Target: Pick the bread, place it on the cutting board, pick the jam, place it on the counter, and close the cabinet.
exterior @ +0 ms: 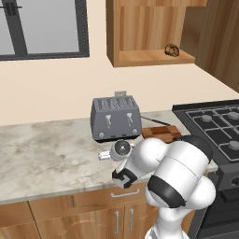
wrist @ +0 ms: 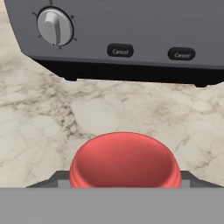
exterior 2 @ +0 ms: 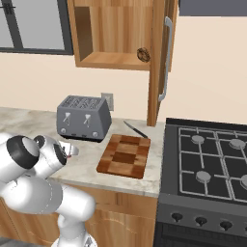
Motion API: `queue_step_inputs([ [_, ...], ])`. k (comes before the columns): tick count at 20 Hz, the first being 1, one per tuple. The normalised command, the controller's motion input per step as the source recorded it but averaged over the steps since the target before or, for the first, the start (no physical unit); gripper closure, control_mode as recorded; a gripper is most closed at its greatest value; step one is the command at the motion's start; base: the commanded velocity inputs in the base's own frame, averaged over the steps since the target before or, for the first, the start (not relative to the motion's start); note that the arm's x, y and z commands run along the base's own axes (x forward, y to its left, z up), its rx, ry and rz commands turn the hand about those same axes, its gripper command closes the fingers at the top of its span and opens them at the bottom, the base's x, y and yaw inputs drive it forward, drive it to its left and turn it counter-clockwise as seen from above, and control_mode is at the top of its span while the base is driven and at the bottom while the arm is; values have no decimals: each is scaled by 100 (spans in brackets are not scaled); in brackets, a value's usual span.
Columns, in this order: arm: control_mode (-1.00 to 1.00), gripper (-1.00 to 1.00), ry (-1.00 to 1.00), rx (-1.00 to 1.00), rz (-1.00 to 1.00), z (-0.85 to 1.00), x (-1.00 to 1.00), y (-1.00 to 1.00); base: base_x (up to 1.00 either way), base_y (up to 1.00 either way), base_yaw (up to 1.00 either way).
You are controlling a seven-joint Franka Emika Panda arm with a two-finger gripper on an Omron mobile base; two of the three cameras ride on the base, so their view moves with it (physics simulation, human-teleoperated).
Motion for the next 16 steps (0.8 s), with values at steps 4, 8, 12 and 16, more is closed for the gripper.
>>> queue_step_inputs([
  [4, -100, -100, 0, 0, 0, 0, 0, 0, 0, 0, 0],
  [8, -100, -100, 0, 0, 0, 0, 0, 0, 0, 0, 0],
  [12, -100, -100, 0, 0, 0, 0, -5, 0, 0, 0, 0],
  [16, -100, -100, 0, 0, 0, 0, -14, -7, 0, 0, 0],
])
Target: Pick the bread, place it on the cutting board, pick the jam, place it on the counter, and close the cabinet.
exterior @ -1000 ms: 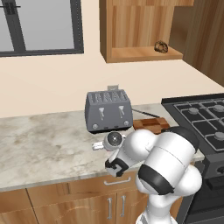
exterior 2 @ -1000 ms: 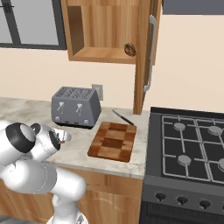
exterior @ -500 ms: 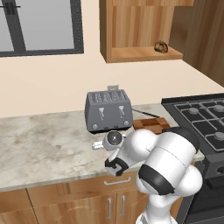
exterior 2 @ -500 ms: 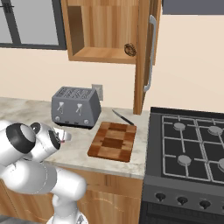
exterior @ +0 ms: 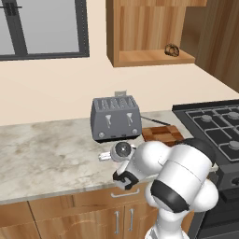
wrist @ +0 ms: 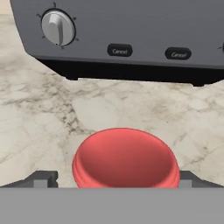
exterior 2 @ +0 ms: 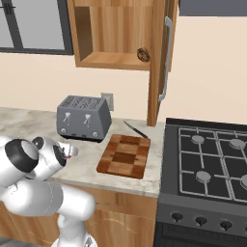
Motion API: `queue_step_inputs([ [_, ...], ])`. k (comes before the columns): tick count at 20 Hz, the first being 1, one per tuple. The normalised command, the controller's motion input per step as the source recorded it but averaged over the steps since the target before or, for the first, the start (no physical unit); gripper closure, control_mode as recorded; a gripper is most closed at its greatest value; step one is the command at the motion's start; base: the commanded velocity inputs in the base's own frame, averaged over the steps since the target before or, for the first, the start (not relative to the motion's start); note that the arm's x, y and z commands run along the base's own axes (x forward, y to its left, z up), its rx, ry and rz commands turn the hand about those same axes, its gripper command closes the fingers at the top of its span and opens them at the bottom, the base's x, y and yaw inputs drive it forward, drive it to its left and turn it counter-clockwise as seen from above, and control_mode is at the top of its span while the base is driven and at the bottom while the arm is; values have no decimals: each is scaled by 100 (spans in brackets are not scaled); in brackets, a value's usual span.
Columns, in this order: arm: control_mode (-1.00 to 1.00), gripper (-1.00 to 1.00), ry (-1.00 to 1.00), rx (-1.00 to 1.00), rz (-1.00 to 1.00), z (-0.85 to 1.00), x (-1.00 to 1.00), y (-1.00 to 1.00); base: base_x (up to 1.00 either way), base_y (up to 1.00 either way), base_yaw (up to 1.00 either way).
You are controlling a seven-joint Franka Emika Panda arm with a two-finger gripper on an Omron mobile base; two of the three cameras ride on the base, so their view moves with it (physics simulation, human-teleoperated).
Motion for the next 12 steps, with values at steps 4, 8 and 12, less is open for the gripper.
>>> queue_step_inputs([
  [4, -100, -100, 0, 0, 0, 0, -14, -15, 0, 0, 0],
  [8, -100, -100, 0, 0, 0, 0, -1, -12, 0, 0, 0],
  [12, -100, -100, 0, 0, 3, 0, 0, -5, 0, 0, 0],
])
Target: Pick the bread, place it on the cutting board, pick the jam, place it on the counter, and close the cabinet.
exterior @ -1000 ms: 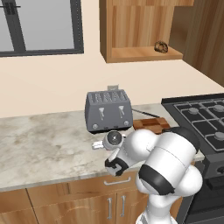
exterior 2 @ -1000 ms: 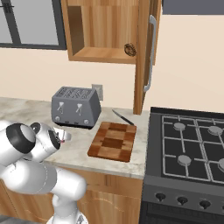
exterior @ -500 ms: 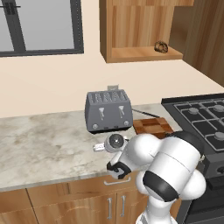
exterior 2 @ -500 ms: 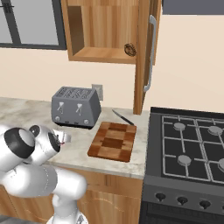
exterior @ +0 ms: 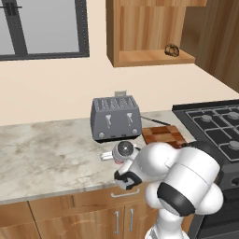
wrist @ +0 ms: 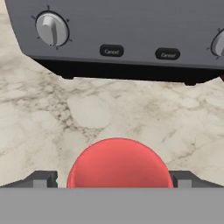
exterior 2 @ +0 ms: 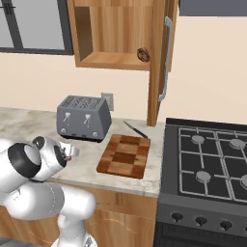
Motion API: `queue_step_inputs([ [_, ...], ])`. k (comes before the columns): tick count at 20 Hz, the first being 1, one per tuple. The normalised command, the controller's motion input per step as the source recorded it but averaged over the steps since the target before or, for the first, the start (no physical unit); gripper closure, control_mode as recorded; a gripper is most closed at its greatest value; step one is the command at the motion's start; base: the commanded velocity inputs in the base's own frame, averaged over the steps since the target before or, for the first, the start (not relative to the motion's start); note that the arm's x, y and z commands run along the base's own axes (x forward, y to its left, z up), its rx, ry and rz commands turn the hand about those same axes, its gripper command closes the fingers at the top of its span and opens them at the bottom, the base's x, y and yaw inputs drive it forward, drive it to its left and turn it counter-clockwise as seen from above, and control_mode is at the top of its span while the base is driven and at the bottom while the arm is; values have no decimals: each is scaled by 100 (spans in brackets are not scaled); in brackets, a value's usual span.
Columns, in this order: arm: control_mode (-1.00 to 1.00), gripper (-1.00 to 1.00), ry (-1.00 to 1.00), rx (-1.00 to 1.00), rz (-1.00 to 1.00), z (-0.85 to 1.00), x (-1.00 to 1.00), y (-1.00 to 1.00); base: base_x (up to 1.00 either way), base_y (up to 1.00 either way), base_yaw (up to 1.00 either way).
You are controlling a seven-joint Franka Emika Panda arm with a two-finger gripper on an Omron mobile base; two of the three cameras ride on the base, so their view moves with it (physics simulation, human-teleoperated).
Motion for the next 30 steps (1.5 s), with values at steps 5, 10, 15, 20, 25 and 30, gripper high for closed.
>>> queue_step_inputs([
  [5, -100, -100, 0, 0, 4, 2, -1, -9, 0, 0, 0],
  [10, -100, -100, 0, 0, 4, 2, -6, -9, 0, 0, 0],
  [15, -100, -100, 0, 0, 4, 5, -5, -12, 0, 0, 0],
  [20, -100, -100, 0, 0, 7, 7, -11, -26, 0, 0, 0],
  [25, -100, -100, 0, 0, 3, 14, -18, -30, 0, 0, 0],
  [30, -100, -100, 0, 0, 1, 12, -18, -30, 0, 0, 0],
])
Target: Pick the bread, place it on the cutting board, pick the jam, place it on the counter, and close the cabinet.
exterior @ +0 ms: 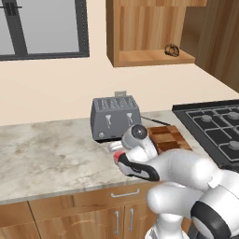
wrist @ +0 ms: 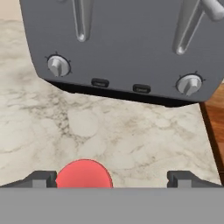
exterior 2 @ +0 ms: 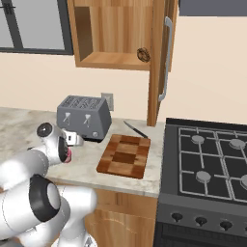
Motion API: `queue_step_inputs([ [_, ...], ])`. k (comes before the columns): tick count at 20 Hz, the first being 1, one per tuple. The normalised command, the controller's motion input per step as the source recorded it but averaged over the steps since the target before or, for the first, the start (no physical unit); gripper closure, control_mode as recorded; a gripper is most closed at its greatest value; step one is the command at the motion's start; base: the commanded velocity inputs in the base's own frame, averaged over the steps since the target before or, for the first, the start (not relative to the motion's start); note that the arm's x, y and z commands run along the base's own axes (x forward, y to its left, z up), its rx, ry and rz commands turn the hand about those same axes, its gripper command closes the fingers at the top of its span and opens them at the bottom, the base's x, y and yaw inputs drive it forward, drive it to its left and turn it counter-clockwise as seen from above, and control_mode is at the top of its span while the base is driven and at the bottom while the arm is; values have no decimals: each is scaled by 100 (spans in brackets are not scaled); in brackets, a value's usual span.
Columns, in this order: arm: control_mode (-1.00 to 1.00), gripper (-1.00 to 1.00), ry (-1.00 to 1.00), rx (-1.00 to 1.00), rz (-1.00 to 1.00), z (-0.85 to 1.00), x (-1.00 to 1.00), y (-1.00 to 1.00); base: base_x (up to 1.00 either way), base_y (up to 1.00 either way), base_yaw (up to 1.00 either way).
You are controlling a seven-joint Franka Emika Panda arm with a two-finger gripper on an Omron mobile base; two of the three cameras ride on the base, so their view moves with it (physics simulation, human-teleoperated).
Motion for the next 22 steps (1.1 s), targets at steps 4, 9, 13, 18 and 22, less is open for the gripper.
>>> queue_step_inputs([
  [4, -100, -100, 0, 0, 1, 4, -13, -27, 0, 0, 0],
  [9, -100, -100, 0, 0, 0, 1, -11, -24, 0, 0, 0],
  [13, -100, -100, 0, 0, 0, 9, -15, -29, 0, 0, 0],
  [18, -100, -100, -1, 0, 0, 16, -14, -37, 0, 0, 0],
  [22, -100, -100, 0, 0, 0, 16, -6, -35, 0, 0, 0],
])
